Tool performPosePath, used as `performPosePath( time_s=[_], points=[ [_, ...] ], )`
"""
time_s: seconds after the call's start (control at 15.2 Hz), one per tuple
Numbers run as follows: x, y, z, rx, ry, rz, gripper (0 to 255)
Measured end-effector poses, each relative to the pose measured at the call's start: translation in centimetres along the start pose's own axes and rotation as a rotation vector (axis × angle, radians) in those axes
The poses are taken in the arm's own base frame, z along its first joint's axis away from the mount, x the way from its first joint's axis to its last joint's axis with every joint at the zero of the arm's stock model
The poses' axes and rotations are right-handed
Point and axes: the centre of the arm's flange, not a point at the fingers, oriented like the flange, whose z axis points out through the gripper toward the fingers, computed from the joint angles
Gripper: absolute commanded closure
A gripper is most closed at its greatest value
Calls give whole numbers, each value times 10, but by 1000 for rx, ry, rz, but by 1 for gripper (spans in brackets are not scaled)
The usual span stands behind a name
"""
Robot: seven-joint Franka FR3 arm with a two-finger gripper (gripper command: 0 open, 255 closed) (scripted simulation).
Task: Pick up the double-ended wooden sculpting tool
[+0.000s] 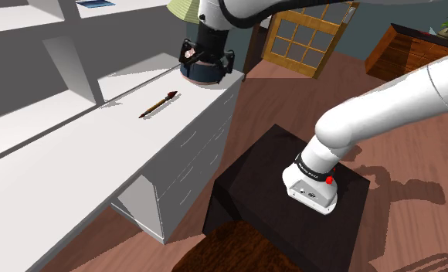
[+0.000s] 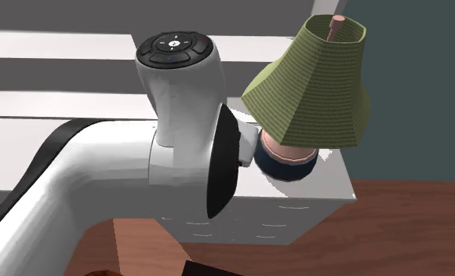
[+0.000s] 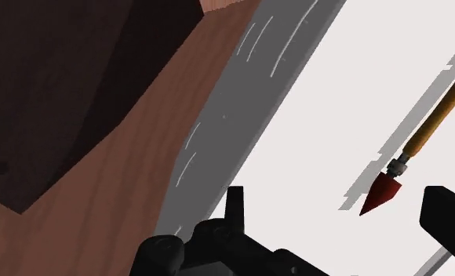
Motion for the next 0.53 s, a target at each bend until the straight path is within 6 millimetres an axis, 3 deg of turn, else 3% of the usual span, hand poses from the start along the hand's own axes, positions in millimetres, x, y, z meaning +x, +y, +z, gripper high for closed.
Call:
performPosePath(
  time_s=[0.53],
  points=[
    [4,-86,61,0,-41,357,0]
  ],
)
